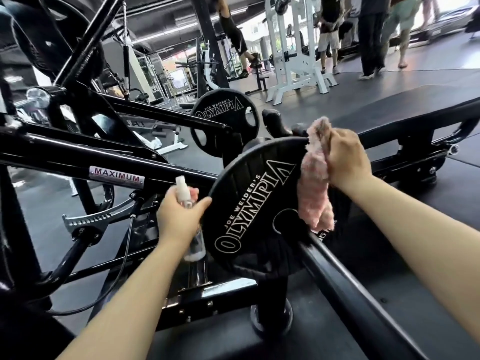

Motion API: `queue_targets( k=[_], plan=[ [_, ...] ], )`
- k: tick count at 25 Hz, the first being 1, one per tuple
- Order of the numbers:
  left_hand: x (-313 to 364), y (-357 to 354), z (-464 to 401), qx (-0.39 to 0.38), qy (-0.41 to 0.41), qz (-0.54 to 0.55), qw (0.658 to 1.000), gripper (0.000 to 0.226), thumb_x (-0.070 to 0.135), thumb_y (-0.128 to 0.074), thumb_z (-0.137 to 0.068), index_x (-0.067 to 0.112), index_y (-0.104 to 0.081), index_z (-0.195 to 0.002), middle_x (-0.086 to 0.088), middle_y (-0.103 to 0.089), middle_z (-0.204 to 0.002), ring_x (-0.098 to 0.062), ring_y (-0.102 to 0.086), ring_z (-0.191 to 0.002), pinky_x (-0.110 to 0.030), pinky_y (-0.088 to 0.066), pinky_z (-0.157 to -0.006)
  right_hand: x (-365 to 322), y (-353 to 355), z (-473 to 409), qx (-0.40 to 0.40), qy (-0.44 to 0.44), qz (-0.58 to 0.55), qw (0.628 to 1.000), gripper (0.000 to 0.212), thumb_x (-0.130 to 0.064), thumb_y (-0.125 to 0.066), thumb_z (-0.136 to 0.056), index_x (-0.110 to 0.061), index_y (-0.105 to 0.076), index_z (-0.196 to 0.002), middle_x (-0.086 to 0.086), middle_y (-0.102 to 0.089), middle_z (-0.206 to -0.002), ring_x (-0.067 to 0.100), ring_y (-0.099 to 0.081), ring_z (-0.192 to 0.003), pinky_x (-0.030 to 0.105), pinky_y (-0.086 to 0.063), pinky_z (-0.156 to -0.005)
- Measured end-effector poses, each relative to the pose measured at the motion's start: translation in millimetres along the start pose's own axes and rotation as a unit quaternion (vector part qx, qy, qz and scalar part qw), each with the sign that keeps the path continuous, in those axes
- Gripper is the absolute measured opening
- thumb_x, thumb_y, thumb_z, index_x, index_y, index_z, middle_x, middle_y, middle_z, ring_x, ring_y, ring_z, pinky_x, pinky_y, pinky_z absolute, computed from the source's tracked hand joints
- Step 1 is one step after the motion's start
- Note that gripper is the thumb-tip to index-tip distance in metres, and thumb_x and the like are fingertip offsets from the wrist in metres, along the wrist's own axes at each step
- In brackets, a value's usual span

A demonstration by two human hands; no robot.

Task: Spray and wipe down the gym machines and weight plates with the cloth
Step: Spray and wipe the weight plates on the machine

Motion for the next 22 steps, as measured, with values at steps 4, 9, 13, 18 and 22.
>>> queue_targets(
  k=[4, 9, 13, 18, 22],
  plan=[
    [59, -17, -21, -0.045, -0.087, -0.04, 0.994, 0.032, 0.017, -0.08, -0.07, 0.02, -0.056, -0.091, 0.004, -0.064, -0.095, -0.016, -0.061, -0.091, -0.026, -0.044, -0.084, -67, 10, -19, 0.021, -0.018, -0.144, 0.989, 0.046, -0.034, -0.029, -0.097, -0.003, -0.062, -0.095, 0.018, -0.063, -0.098, 0.031, -0.058, -0.091, 0.047, -0.048, -0.085],
    [77, -46, -21, -0.065, -0.114, -0.158, 0.979, 0.015, 0.021, -0.063, -0.083, 0.017, -0.05, -0.089, -0.012, -0.065, -0.097, -0.031, -0.058, -0.097, -0.022, -0.032, -0.068, -112, -33, 34, 0.0, 0.216, 0.013, 0.976, 0.038, -0.036, -0.037, -0.092, -0.016, -0.069, -0.099, 0.004, -0.067, -0.101, 0.029, -0.057, -0.097, 0.047, -0.033, -0.099],
    [75, -40, -24, -0.084, -0.102, -0.137, 0.982, 0.032, 0.022, -0.079, -0.07, 0.017, -0.053, -0.088, 0.0, -0.057, -0.086, -0.018, -0.051, -0.081, -0.016, -0.027, -0.061, -67, -37, 6, 0.027, 0.275, 0.062, 0.959, 0.036, -0.033, -0.041, -0.089, -0.01, -0.067, -0.1, 0.01, -0.065, -0.102, 0.033, -0.059, -0.092, 0.038, -0.035, -0.088],
    [74, -39, -25, -0.1, -0.093, -0.123, 0.983, 0.034, 0.021, -0.082, -0.068, 0.019, -0.053, -0.087, 0.007, -0.052, -0.077, -0.01, -0.049, -0.071, -0.009, -0.032, -0.061, -43, -30, -4, -0.004, 0.161, 0.014, 0.987, 0.042, -0.032, -0.037, -0.091, -0.002, -0.065, -0.101, 0.016, -0.066, -0.089, 0.036, -0.059, -0.083, 0.041, -0.047, -0.073],
    [73, -38, -25, -0.107, -0.092, -0.119, 0.983, 0.035, 0.02, -0.082, -0.069, 0.018, -0.053, -0.088, 0.012, -0.048, -0.074, -0.006, -0.045, -0.068, 0.001, -0.032, -0.057, 6, -19, -18, -0.125, 0.076, 0.076, 0.986, 0.042, -0.024, -0.033, -0.088, 0.005, -0.06, -0.102, 0.025, -0.063, -0.096, 0.041, -0.06, -0.088, 0.038, -0.046, -0.076]
  ],
)
Point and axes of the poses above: each hand's wrist, its own z-axis away from the middle knuckle, its own y-axis out of the back of the hand, x = y × z, the point moved 2 cm from there along -z, towards the middle knuckle
